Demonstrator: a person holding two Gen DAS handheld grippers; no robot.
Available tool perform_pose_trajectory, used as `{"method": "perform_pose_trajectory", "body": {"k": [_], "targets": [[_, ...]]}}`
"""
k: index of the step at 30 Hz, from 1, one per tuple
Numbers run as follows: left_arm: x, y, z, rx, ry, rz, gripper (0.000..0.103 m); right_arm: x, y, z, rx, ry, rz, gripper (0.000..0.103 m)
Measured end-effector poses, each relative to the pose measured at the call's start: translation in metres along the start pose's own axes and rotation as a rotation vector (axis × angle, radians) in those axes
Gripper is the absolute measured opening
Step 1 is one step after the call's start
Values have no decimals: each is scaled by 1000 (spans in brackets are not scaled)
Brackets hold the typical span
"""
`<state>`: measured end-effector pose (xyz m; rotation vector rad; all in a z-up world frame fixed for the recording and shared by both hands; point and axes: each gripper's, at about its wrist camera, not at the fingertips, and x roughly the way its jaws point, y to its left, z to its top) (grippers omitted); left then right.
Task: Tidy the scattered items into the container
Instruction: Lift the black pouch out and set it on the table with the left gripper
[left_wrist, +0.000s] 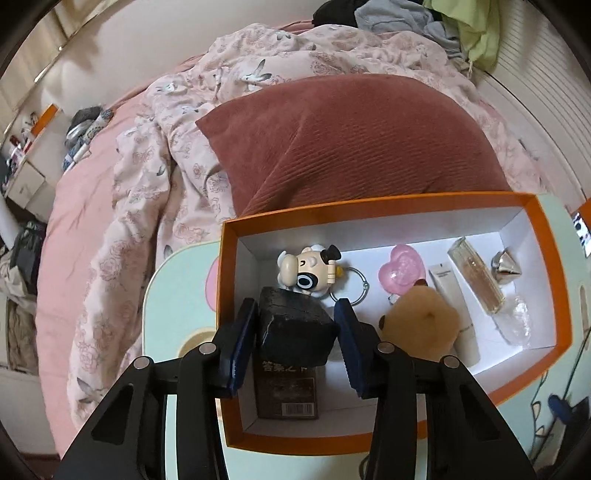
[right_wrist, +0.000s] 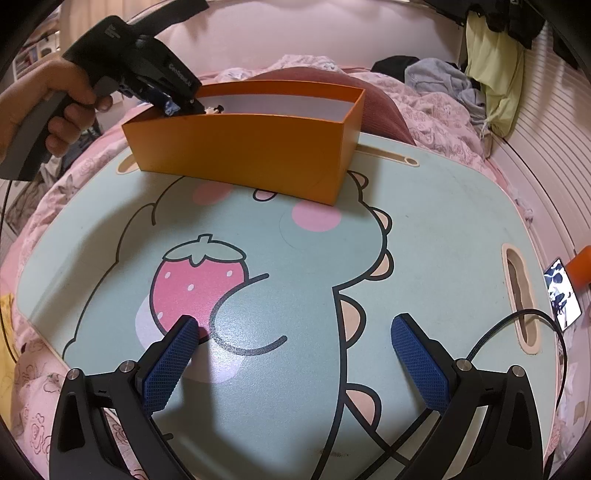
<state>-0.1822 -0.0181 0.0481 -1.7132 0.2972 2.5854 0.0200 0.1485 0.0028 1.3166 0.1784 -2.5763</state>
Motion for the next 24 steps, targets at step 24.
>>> {"method": "perform_pose_trajectory", "body": {"k": [24], "targets": [[-96,8,-115,-191,-208,-559,44,0,1,-1,0,0,1,103]]}}
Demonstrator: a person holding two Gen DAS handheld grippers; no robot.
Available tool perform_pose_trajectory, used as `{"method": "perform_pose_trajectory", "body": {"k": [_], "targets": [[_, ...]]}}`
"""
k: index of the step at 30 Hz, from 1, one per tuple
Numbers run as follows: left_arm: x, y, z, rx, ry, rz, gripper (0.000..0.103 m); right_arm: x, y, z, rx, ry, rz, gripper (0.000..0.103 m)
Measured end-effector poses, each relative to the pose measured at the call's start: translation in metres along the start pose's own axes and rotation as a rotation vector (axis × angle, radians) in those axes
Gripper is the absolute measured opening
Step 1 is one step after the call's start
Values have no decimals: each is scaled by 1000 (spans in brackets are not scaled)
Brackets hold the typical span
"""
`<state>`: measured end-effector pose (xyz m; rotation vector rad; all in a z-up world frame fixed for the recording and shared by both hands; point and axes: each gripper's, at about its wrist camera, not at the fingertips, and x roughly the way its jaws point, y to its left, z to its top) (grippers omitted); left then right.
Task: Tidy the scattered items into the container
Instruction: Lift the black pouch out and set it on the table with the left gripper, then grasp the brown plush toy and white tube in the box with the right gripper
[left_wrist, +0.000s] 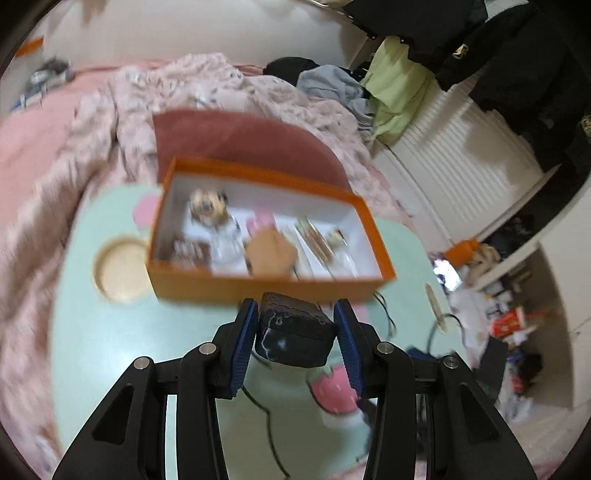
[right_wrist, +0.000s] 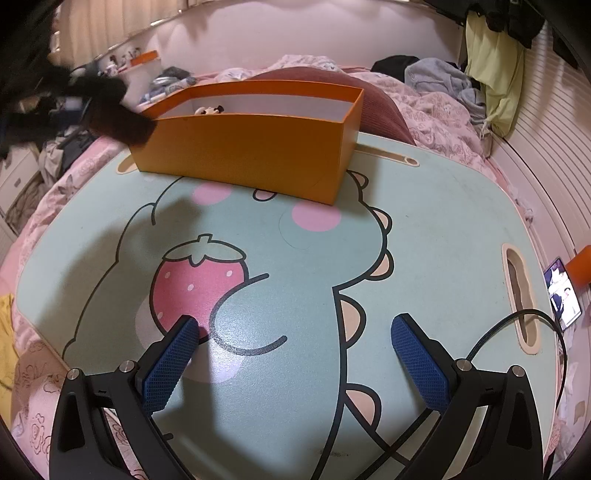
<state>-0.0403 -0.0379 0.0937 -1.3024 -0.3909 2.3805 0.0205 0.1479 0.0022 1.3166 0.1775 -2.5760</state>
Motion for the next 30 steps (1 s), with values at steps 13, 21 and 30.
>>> {"method": "perform_pose_trajectory", "body": {"k": [13,21,30], "targets": [[23,25,-45,-109,-142,64,56,0,0,0,0,0,-1,103],[-9,48,-87,-193,-311,162,69,-28,-8,21,33,-74,-10,81],[3,51,-103,-190,-300,226,69,-14,18,154,-37,-31,165,81]]}}
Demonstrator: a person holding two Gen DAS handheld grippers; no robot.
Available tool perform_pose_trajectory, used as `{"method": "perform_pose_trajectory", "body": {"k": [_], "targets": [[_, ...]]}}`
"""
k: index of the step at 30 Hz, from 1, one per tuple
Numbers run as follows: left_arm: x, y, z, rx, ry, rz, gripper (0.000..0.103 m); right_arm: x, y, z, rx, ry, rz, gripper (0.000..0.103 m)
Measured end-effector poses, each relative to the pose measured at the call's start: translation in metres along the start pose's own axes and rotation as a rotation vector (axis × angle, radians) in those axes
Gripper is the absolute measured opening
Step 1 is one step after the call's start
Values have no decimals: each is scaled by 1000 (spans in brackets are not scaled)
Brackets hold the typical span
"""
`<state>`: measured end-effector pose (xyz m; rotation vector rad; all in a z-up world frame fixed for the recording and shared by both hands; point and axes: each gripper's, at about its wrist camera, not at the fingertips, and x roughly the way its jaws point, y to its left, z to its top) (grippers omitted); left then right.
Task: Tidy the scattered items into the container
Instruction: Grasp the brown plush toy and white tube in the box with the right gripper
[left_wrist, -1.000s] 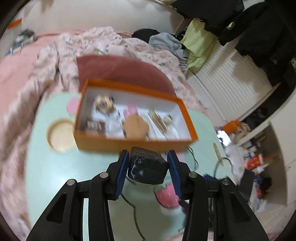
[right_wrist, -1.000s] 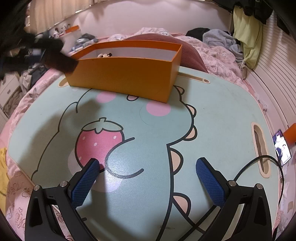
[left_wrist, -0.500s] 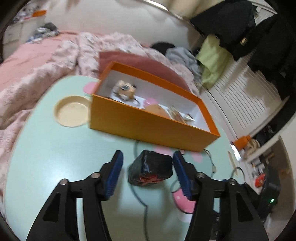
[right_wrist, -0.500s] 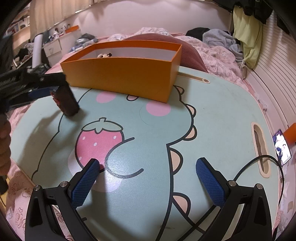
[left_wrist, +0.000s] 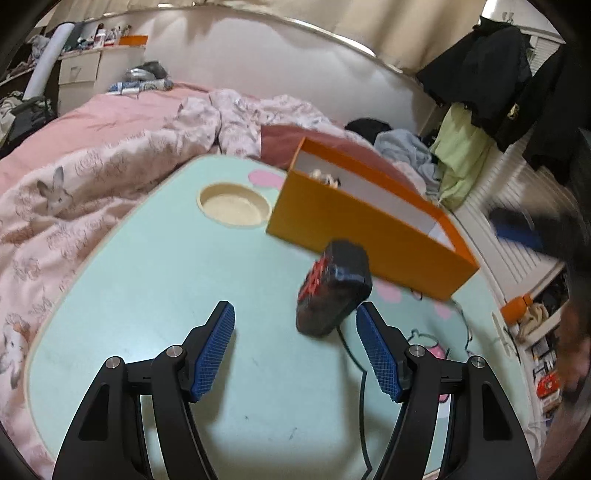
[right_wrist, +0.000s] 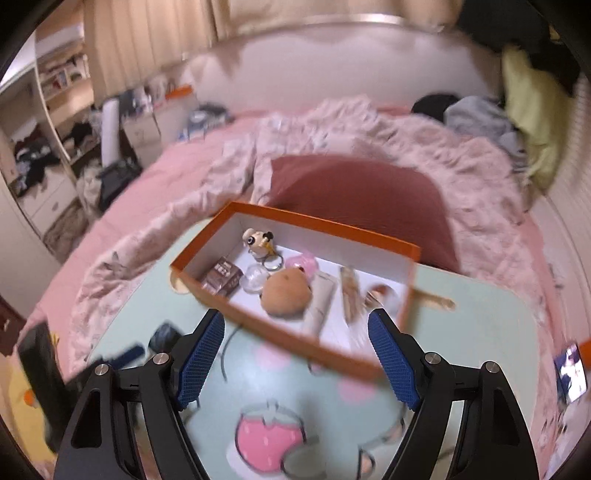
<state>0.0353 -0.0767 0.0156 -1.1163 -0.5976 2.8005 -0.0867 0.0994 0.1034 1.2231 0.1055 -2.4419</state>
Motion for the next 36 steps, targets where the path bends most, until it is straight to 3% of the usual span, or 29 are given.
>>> {"method": "perform_pose_trajectory", "body": {"k": [5,7,10,12,13,15,18,23,26,30,34,36], "targets": [[1,1,-8,22,-1,-12,69,74,-12,31,56,178,-31,71],[0,-1,-10,25,-5,-4,69,95,-15,30,64,240,-10,66],[0,-4,-11,37,-2,8,69,126,-9,24,19,330,-53,64],[2,-6,-12,44,2,11,69,133,-16,22,84,340,42,56],[1,-6,-12,46,2,14,69,132,-18,22,100,332,67,34],[1,-6,-13,49,0,14,69,129,-23,22,139,325,99,34],[1,-6,-12,50,1,15,69,107,-32,23,185,233,133,34],[2,-6,-12,53,2,19,69,24,-41,12,228,-19,188,34],[4,-8,-12,63,4,30,70,-14,-38,-8,229,-85,246,35],[7,-12,-12,82,9,39,73,-27,-40,-47,232,-73,306,35],[7,-14,-12,91,11,47,74,9,-51,-82,343,47,430,35],[7,-14,-13,92,11,46,74,23,-53,-89,368,76,414,35]]}}
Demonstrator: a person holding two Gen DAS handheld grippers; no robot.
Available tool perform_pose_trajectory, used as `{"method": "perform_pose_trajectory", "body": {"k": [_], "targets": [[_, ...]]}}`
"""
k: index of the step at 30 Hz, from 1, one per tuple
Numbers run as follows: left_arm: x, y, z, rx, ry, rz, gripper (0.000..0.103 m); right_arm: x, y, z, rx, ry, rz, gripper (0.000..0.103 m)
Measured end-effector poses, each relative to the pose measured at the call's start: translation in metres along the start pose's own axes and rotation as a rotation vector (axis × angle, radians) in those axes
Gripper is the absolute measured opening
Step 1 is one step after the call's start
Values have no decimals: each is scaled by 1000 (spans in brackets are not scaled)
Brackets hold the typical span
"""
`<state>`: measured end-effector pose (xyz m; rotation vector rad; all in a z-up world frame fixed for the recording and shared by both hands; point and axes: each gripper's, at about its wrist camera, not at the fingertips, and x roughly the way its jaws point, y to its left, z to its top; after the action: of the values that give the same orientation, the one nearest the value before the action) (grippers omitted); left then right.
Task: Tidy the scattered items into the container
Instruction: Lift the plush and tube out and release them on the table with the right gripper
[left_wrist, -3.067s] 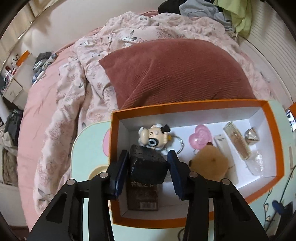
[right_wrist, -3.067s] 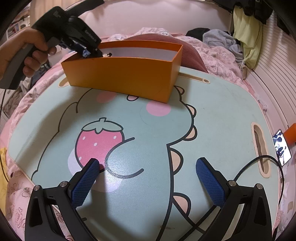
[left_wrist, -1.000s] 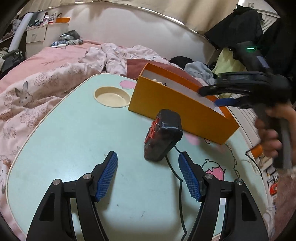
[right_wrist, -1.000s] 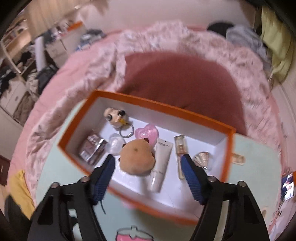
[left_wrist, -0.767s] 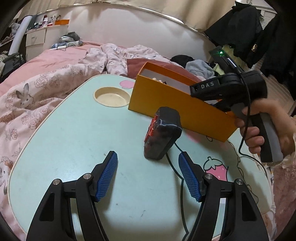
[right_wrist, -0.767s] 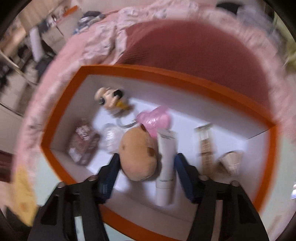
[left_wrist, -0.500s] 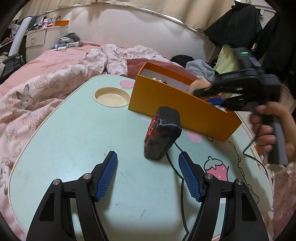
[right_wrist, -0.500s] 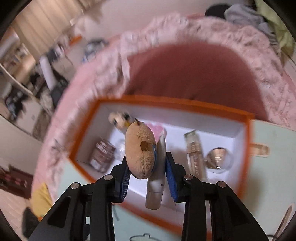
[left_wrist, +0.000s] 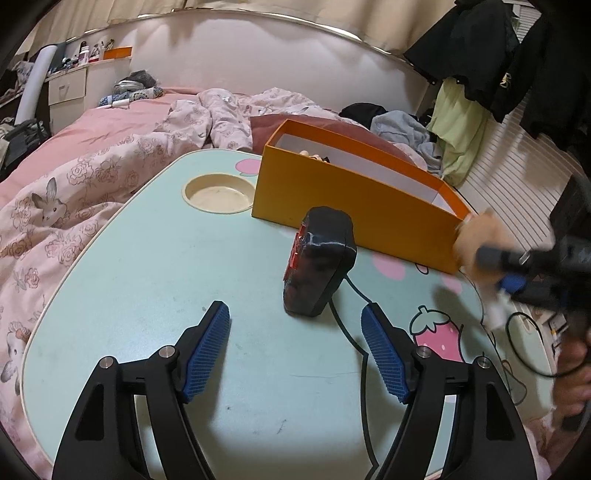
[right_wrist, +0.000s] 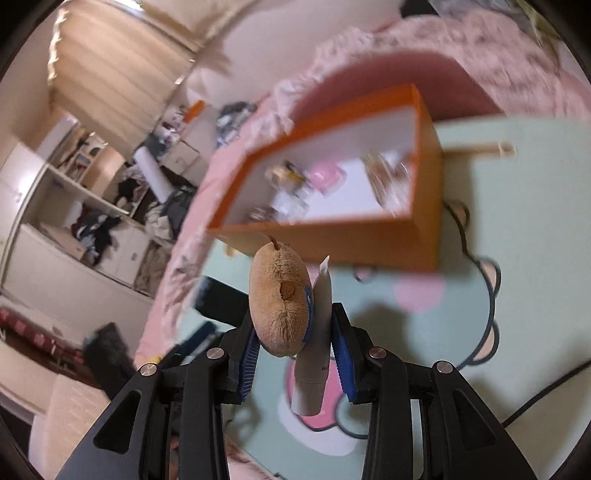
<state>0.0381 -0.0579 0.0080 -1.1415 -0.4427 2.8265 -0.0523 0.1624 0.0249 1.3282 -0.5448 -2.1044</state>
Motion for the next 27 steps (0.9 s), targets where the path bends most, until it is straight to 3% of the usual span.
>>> {"method": "perform_pose_trajectory", "body": {"k": [6,8,10,14,20,25,27], "targets": [[1,0,0,1,0,1,74,9,5,0,-23,8,-74,44],[1,1,0,0,0,0,74,4,7,2,-26,-17,-78,57],[1,1,0,0,0,-1,74,-4,1,0,-21,-56,-71,78],[0,1,0,1,0,0,74,-19,-1,-2,-41,-131,-125,80],[1,0,0,1,1,1,74,-28,4,-22,-126,-209,-350,80],[1,-2,0,13,5,14,75,-14,3,-38,-227,-172,-533,80],[1,-3,0,18,7,17,75,-8,-1,-43,-233,-158,-557,80]]}}
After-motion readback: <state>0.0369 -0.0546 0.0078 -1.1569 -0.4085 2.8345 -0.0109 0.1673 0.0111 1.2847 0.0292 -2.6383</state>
